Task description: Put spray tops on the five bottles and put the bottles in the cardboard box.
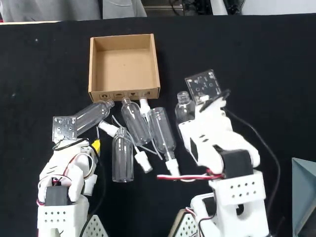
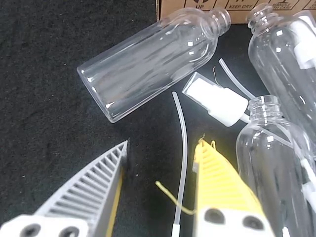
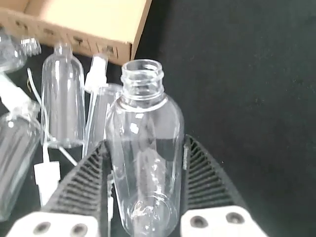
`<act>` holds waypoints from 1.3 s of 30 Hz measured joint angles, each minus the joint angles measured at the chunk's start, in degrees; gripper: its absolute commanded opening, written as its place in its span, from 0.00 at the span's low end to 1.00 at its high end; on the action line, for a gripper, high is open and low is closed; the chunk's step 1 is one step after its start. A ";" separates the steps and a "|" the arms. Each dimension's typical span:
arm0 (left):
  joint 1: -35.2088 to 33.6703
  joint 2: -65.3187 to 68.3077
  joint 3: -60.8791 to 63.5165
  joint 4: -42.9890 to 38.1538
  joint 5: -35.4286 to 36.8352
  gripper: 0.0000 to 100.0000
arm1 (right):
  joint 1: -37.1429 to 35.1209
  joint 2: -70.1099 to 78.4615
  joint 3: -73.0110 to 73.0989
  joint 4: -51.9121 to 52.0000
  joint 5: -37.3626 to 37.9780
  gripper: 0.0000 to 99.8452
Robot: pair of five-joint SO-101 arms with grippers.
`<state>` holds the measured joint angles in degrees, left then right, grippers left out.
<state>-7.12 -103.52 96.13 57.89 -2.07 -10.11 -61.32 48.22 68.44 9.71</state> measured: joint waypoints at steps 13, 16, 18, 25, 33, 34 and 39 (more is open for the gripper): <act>0.00 0.00 0.00 0.00 0.00 0.20 | 0.00 -8.62 6.24 -3.16 -0.97 0.03; 0.00 0.00 0.00 0.00 0.00 0.20 | 0.00 -11.69 8.70 -4.40 -0.97 0.03; 0.00 0.00 0.00 0.00 0.00 0.20 | 0.00 -14.07 10.64 -5.36 -0.97 0.03; 0.00 0.00 0.00 0.00 0.00 0.20 | -0.09 -21.63 15.12 -8.00 -0.97 0.03; 0.00 0.00 0.00 0.00 0.00 0.20 | -0.09 -25.93 16.88 -8.09 -0.97 0.03; 0.00 0.00 0.00 0.00 0.00 0.20 | -0.09 -26.29 16.88 -8.09 -0.97 0.03; 0.00 0.00 0.00 0.00 0.00 0.20 | -0.09 -27.87 17.58 -8.53 -2.73 0.03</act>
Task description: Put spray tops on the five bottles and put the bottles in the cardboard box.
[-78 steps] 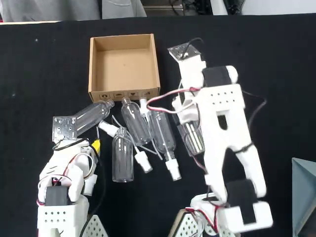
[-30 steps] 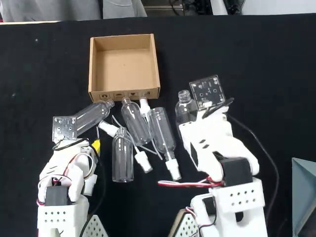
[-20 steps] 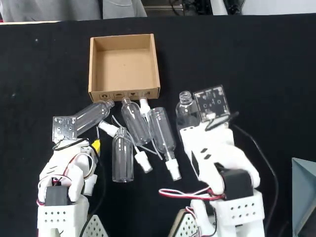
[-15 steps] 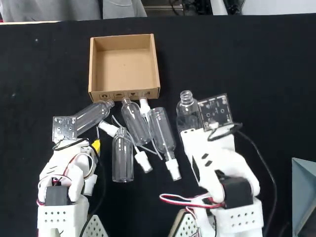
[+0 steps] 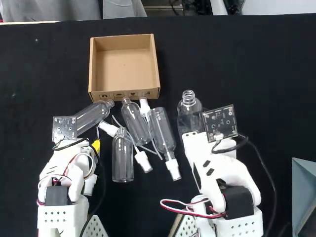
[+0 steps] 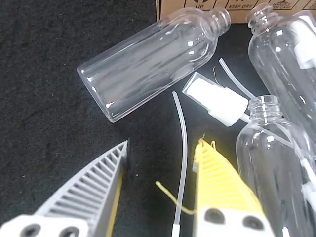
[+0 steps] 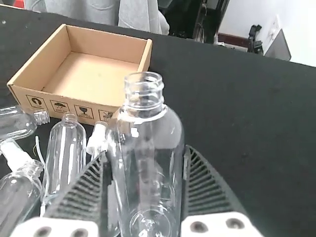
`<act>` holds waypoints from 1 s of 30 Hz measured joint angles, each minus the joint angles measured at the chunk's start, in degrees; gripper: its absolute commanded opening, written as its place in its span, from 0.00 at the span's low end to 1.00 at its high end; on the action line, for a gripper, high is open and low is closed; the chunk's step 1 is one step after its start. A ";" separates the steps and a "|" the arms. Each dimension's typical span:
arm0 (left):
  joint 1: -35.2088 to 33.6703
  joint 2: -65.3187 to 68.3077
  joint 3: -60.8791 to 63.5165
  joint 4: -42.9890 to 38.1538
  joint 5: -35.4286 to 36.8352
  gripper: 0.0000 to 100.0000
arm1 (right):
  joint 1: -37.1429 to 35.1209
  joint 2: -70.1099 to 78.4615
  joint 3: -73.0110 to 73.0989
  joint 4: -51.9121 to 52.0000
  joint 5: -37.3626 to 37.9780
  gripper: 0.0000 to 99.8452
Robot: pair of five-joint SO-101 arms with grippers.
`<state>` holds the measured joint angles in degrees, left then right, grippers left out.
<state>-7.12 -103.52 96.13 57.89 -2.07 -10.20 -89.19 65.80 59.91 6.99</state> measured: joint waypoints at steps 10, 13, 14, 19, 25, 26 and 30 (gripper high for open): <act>-0.09 0.00 -0.62 0.00 0.00 0.20 | 0.00 -0.44 1.93 -1.49 -0.44 0.03; -0.09 0.00 -1.32 0.00 0.00 0.20 | 0.00 -0.44 1.93 -1.49 -0.79 0.03; -0.09 0.00 -2.11 0.00 0.00 0.20 | 0.00 -0.44 1.93 -1.49 -0.79 0.03; -0.09 0.00 -5.63 0.00 0.00 0.20 | 0.00 -0.44 2.73 -1.76 -0.79 0.03; -0.09 0.00 -9.67 0.00 -7.38 0.20 | 0.00 -0.44 2.73 -2.11 -0.79 0.03; 0.00 0.00 -10.37 0.00 -8.97 0.20 | 0.00 -0.44 2.73 -2.11 -0.79 0.03; 0.00 -0.09 -14.07 0.00 -10.99 0.20 | 0.00 -0.44 3.34 -3.16 -0.79 0.03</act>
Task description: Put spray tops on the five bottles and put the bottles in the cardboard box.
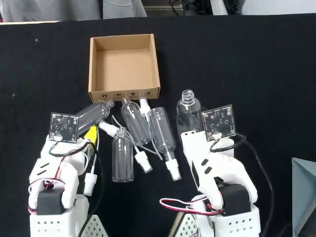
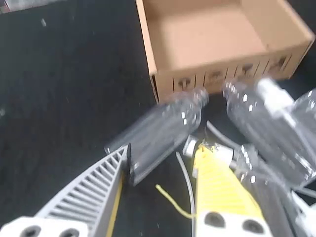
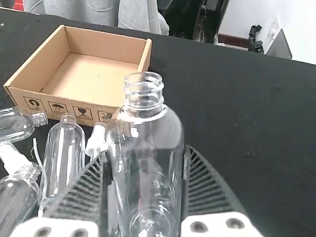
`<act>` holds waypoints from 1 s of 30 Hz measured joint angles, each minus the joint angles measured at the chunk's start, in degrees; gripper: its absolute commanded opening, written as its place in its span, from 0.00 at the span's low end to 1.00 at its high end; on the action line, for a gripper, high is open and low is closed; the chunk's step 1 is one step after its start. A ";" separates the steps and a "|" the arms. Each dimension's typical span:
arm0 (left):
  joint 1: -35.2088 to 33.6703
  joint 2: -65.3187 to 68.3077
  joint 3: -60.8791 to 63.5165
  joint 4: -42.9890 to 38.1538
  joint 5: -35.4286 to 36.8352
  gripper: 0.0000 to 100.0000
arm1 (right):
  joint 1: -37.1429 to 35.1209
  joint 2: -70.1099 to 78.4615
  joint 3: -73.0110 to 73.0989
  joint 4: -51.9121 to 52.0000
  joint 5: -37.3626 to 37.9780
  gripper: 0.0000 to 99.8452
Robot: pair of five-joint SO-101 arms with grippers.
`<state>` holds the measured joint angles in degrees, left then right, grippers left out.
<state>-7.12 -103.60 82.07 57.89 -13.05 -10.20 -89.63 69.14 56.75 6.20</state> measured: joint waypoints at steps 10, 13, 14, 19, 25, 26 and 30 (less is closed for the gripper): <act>0.00 0.26 -6.33 0.70 0.00 0.20 | 0.00 0.00 0.09 -0.35 0.00 0.03; 0.00 4.48 -9.32 2.46 0.00 0.20 | 0.00 0.00 0.79 -0.53 0.00 0.03; 0.00 6.15 -10.64 3.16 0.00 0.20 | 0.00 0.00 0.88 -0.70 0.00 0.03; 0.00 17.76 -19.34 7.56 0.00 0.20 | 0.00 0.00 1.14 -0.79 0.00 0.03; 0.00 31.12 -28.13 12.31 2.81 0.20 | 0.00 0.00 1.14 -1.05 0.00 0.03; 0.18 32.88 -29.27 12.66 4.48 0.20 | 0.00 0.00 1.14 -1.05 0.00 0.03; 4.13 39.21 -31.30 14.24 10.81 0.20 | 0.00 0.00 1.14 -1.05 0.00 0.03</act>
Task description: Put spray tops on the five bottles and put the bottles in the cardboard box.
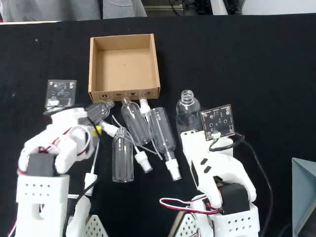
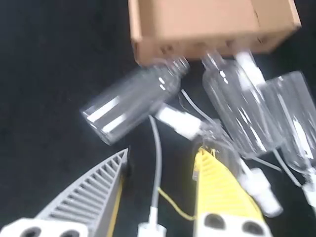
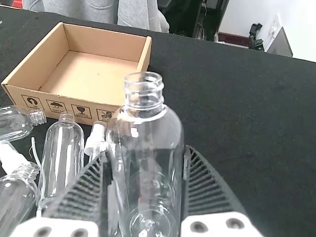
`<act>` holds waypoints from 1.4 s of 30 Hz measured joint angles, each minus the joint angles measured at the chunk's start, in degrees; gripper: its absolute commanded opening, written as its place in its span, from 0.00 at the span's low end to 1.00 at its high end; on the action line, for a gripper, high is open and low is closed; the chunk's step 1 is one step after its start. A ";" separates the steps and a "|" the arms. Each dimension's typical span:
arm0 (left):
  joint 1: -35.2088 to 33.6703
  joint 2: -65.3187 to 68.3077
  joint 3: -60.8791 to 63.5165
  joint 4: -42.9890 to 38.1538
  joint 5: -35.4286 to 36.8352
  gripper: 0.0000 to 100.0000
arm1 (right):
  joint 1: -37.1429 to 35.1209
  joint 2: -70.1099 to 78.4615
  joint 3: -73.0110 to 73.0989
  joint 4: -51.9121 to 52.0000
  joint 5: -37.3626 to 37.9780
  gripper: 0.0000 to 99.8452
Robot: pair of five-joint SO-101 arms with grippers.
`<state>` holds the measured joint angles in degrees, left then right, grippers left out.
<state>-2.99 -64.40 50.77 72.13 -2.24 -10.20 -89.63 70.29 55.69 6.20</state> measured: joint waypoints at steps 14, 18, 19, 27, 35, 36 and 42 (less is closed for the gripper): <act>6.77 15.82 -3.96 0.70 15.30 0.20 | 0.00 0.00 0.00 0.00 0.00 0.04; 6.95 21.54 -6.24 0.70 18.20 0.20 | 0.00 0.00 0.00 0.00 0.00 0.04; 6.95 23.03 -7.03 0.70 18.81 0.20 | 0.00 0.00 0.00 0.00 0.00 0.04; 6.95 35.52 -12.84 0.70 26.20 0.20 | 0.00 0.00 0.00 0.00 0.00 0.04; 6.95 45.19 -17.32 0.70 30.15 0.20 | 0.00 0.00 0.00 0.00 0.00 0.04; 6.95 46.07 -17.76 0.70 30.15 0.20 | 0.00 0.00 0.00 0.00 0.00 0.04; 6.95 49.49 -19.08 0.62 36.13 0.20 | 0.00 0.00 0.00 0.00 0.00 0.04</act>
<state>3.96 -14.90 31.69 72.75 33.89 -10.20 -89.63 70.29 55.69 6.20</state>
